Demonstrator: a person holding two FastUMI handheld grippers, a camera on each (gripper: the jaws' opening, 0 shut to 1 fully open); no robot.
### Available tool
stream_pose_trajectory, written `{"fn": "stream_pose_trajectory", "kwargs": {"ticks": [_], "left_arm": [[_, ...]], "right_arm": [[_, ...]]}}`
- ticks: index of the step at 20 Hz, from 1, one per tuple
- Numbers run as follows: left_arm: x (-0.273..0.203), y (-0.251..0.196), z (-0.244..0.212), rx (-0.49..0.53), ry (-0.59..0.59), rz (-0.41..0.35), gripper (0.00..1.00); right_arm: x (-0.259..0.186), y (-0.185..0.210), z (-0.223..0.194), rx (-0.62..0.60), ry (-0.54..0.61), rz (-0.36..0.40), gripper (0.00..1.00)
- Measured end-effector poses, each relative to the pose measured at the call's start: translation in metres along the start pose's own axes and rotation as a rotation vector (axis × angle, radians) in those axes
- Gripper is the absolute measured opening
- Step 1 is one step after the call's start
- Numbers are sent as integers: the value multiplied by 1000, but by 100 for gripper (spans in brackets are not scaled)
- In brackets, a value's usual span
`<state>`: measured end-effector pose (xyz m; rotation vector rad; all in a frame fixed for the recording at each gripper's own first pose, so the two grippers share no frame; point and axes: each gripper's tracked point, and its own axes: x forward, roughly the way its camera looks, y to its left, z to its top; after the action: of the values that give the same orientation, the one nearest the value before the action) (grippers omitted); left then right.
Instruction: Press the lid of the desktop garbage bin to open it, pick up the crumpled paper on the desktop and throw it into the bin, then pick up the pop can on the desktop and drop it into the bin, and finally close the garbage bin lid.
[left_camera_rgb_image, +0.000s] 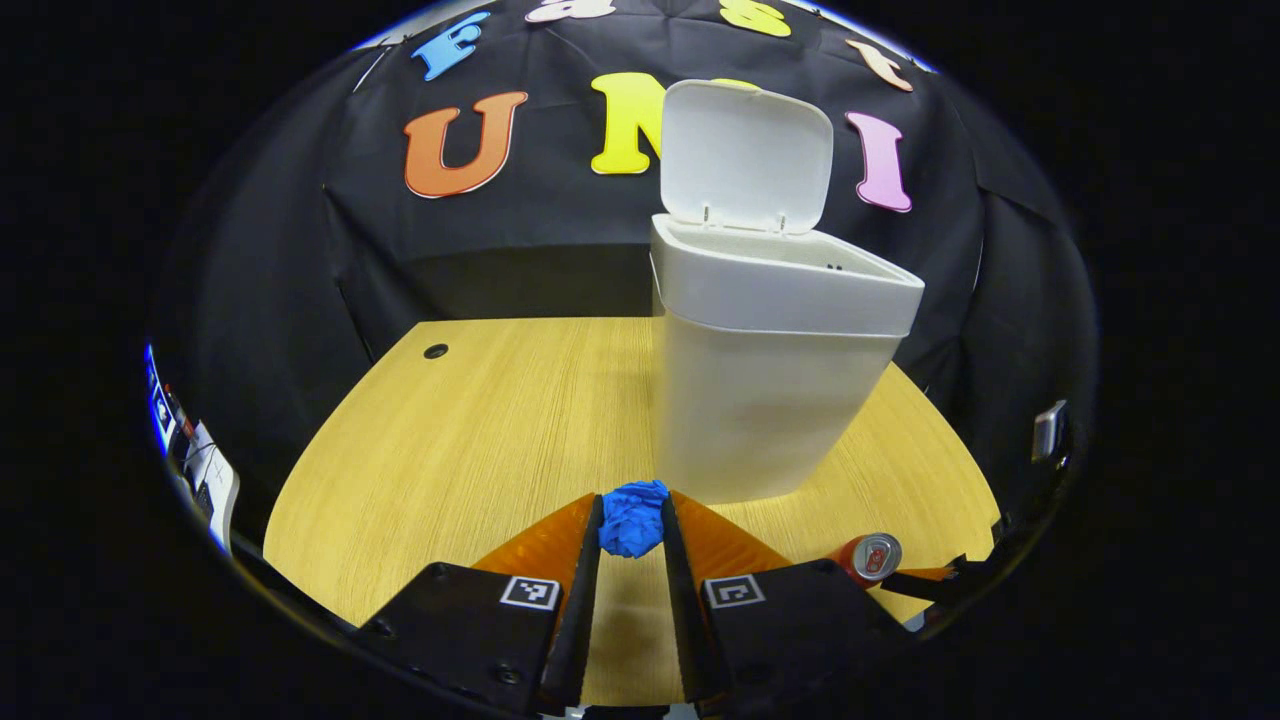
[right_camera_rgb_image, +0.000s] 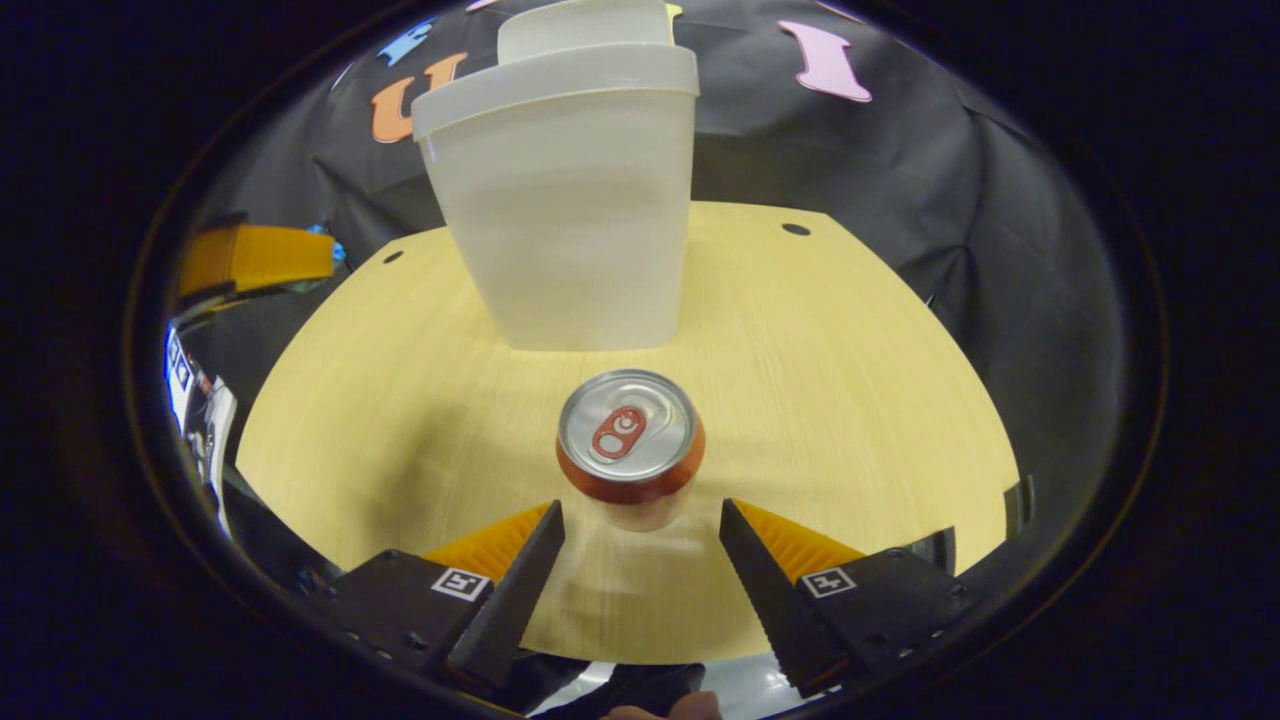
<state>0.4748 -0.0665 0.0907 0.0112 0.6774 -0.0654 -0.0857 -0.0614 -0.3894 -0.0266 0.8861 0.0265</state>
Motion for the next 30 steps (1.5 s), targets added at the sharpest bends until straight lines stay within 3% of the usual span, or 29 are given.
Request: {"fn": "stream_pose_trajectory", "kwargs": {"ticks": [7,8,14,17,18,20,26,30], "left_arm": [[-8,16,23,21,-61,29,38],[-8,17,23,24,-63,33,39],[-10,22,30,37,-74,44,39],[-11,23,35,38,-89,50,38],[-11,23,35,36,-89,49,38],[-12,22,40,30,-99,48,39],[-17,22,75,20,-190,59,38],[-22,22,129,41,-317,87,39]], "right_arm": [[31,1,6,26,21,-12,94],[35,3,7,27,19,-11,97],[51,1,14,27,25,-18,97],[51,1,15,24,32,-18,90],[49,3,17,27,32,-15,83],[47,2,21,23,29,-17,81],[14,-3,55,-5,-15,-11,80],[-15,-8,85,-38,-70,-14,81]]}}
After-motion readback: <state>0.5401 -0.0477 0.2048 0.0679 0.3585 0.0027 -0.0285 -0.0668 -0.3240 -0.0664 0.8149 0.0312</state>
